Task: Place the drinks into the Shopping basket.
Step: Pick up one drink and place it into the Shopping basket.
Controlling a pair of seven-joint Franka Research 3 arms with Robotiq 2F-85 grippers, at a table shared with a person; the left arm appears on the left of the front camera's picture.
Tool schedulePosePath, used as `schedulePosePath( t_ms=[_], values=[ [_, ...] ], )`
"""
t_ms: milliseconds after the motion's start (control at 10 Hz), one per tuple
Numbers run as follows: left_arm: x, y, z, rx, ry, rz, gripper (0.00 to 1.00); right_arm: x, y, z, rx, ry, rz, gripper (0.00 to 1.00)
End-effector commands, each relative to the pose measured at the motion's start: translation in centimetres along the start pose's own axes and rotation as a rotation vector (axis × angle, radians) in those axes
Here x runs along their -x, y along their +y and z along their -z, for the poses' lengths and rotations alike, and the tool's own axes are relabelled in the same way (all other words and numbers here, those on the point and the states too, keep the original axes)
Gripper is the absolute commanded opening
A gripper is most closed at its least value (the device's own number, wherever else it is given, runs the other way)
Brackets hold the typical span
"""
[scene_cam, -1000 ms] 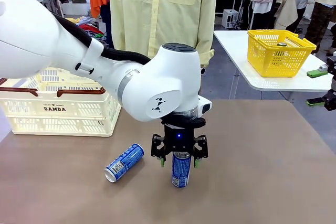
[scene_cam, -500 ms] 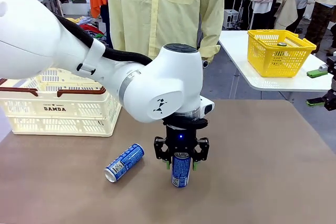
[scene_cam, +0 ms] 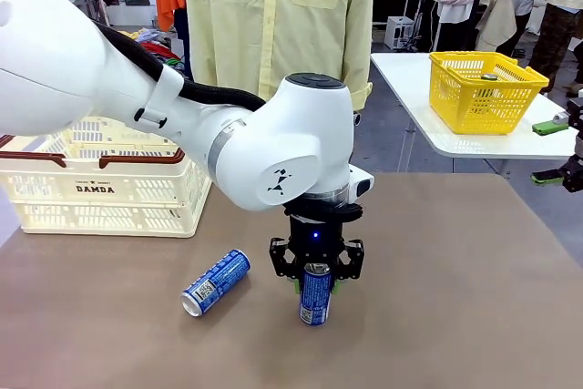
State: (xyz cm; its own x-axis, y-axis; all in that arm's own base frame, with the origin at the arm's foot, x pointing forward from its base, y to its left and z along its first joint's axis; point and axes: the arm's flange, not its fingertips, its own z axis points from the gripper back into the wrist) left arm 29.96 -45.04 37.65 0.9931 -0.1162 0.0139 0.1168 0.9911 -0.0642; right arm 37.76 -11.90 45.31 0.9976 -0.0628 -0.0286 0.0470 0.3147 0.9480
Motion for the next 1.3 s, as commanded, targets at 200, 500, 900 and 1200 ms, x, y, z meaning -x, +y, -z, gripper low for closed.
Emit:
schedulePosePath(
  t_ms=[200,500,900,1200],
  values=[
    [-1.0,4.0,-5.6,0.059,-0.053,-0.029,0.0,0.1,0.2,-0.2,0.009,0.011,-0.007,1.0],
    [-1.0,10.1,-16.3,0.122,-0.15,0.01,0.0,0.1,0.2,-0.2,0.009,0.011,-0.007,1.0],
    [-3.7,21.3,-26.3,0.166,-0.284,0.043,0.0,0.1,0.2,-0.2,0.009,0.011,-0.007,1.0],
    [-4.4,27.3,-24.3,0.193,-0.377,0.092,0.0,0.1,0.2,-0.2,0.009,0.011,-0.007,1.0]
  ],
)
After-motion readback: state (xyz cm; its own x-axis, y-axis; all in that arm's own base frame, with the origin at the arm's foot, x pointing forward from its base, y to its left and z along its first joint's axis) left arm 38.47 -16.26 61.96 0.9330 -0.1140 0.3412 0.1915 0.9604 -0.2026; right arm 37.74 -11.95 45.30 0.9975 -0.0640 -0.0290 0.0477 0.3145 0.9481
